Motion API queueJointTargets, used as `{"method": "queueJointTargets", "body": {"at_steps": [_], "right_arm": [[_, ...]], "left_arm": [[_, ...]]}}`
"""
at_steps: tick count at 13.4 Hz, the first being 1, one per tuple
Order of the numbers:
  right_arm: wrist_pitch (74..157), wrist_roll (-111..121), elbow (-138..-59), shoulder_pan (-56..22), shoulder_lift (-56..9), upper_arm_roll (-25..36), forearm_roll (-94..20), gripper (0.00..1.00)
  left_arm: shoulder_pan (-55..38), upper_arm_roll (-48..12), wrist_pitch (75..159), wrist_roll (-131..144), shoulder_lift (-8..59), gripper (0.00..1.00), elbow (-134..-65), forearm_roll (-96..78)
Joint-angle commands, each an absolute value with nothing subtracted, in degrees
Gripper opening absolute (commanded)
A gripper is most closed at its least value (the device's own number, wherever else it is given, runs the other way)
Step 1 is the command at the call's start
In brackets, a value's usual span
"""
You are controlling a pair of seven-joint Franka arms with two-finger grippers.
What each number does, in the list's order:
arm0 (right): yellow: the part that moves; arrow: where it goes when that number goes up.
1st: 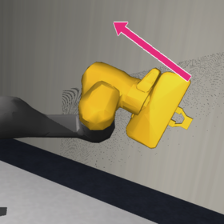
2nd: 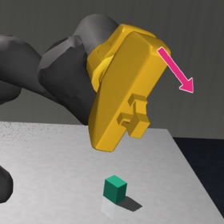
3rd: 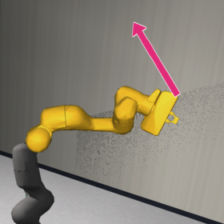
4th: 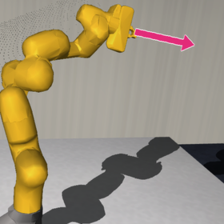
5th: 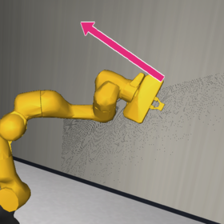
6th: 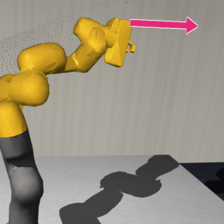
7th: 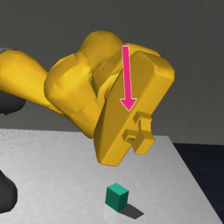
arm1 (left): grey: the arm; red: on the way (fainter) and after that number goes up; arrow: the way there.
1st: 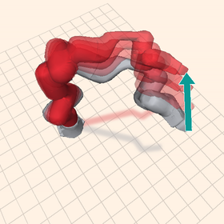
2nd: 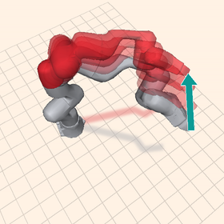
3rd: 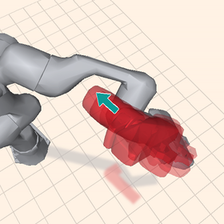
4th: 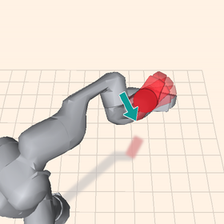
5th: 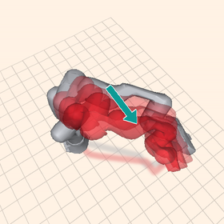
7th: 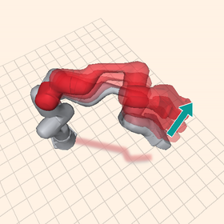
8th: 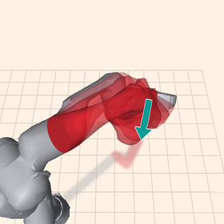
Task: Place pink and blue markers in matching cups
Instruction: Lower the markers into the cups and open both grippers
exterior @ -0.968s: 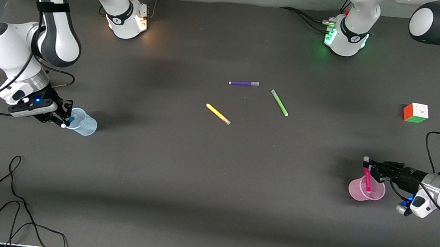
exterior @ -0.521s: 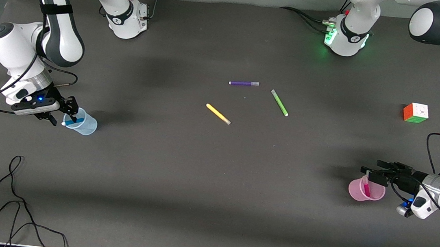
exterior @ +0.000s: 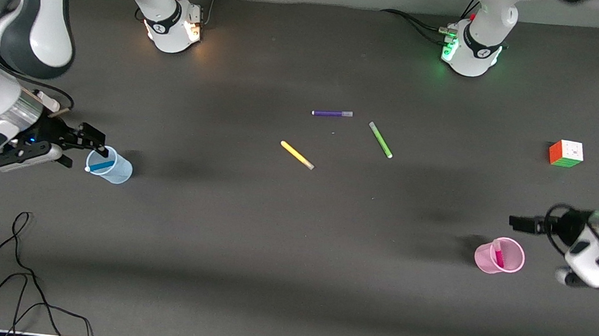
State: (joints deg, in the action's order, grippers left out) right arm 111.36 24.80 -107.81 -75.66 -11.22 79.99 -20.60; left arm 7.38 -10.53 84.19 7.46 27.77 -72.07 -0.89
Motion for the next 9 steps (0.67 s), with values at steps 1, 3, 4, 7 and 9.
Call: {"method": "queueJointTargets", "body": {"at_steps": [1, 3, 4, 7, 9], "right_arm": [[91.65, 9.98, -91.11, -76.38, -13.98, 80.25, -15.48, 1.00], [84.67, 6.51, -86.67, -76.38, -13.63, 80.68, -15.38, 1.00], [83.59, 6.50, -85.09, -76.38, -13.28, 80.86, -14.86, 1.00], [81.56, 6.50, -79.81, -76.29, -13.27, 80.77, -9.67, 1.00], [81.56, 6.59, -80.07, -75.94, -13.27, 81.04, -10.10, 1.00]], "left_arm": [[6.94, -9.40, 89.38, 9.05, 12.52, 1.00, -89.00, 0.35], [6.50, -9.41, 89.13, 9.31, 6.09, 1.00, -92.71, 0.53], [6.50, -9.49, 88.86, 9.32, 3.63, 1.00, -93.94, 0.53], [6.85, -9.40, 89.64, 9.23, -2.18, 1.00, -97.54, 0.53], [6.94, -9.40, 90.52, 9.23, -5.17, 1.00, -99.92, 0.53]]}}
